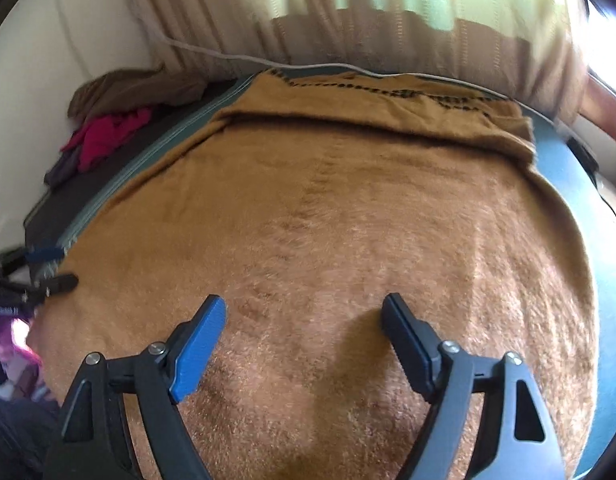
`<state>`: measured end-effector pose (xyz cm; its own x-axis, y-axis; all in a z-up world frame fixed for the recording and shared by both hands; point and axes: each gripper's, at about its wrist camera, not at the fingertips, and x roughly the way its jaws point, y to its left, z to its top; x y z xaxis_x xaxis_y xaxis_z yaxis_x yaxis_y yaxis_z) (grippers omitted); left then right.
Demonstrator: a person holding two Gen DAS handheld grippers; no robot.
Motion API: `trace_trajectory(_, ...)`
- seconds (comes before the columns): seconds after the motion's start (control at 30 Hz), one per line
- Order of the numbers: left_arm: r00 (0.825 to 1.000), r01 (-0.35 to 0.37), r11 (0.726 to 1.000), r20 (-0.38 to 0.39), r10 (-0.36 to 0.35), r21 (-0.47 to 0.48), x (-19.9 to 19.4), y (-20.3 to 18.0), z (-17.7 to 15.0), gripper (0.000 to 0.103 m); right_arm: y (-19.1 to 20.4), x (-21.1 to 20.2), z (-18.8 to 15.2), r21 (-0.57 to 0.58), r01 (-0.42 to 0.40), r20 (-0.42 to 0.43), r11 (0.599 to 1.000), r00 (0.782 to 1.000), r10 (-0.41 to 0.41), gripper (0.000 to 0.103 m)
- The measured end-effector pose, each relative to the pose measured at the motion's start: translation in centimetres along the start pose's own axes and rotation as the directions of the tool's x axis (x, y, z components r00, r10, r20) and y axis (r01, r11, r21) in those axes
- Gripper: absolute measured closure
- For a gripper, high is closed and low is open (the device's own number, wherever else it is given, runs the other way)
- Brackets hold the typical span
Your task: Fold clothes
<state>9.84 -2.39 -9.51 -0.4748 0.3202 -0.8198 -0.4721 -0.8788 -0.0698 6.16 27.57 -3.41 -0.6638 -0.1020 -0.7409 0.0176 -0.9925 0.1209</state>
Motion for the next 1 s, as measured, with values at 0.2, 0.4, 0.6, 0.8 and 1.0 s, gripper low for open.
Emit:
trace_trajectory(0.2, 0.999, 0.05, 0.999, 0.016, -0.05, 0.005, -0.4, -0.1, -1.0, 0.017, -1.3, -1.4, -0.4, 0.045, -0.015, 0.05, 0.999, 0.999, 0.013, 0.02)
trace_trajectory(0.4, 0.993, 0.116, 0.989, 0.009, -0.117, 0.087, -1.4, -0.6, -2.3, 0.017, -2.7, -4.0, -1.7, 0.052, 0.065, 0.075, 0.997, 0.995, -0.069, 0.02)
trace_trajectory(0.6, 0.995, 0.097, 0.99, 0.028, -0.1, 0.105, -0.8, -1.3, -1.9, 0.017, -4.8, -5.4, -3.2, 0.096, 0.167, 0.044, 0.981, 0.984, -0.172, 0.02)
trace_trajectory(0.8, 0.99, 0.127, 0.985, 0.038, -0.133, 0.119, -0.5, -3.4, -1.4, 0.02, -5.4, -5.1, -4.5, 0.122, 0.181, -0.007, 0.976, 0.983, -0.182, 0.02)
trace_trajectory(1.0, 0.975, 0.216, 0.974, 0.034, -0.219, 0.066, -0.9, -2.9, -1.1, 0.066, -5.8, -6.0, -5.3, 0.132, 0.146, -0.007, 0.98, 0.989, -0.147, 0.02)
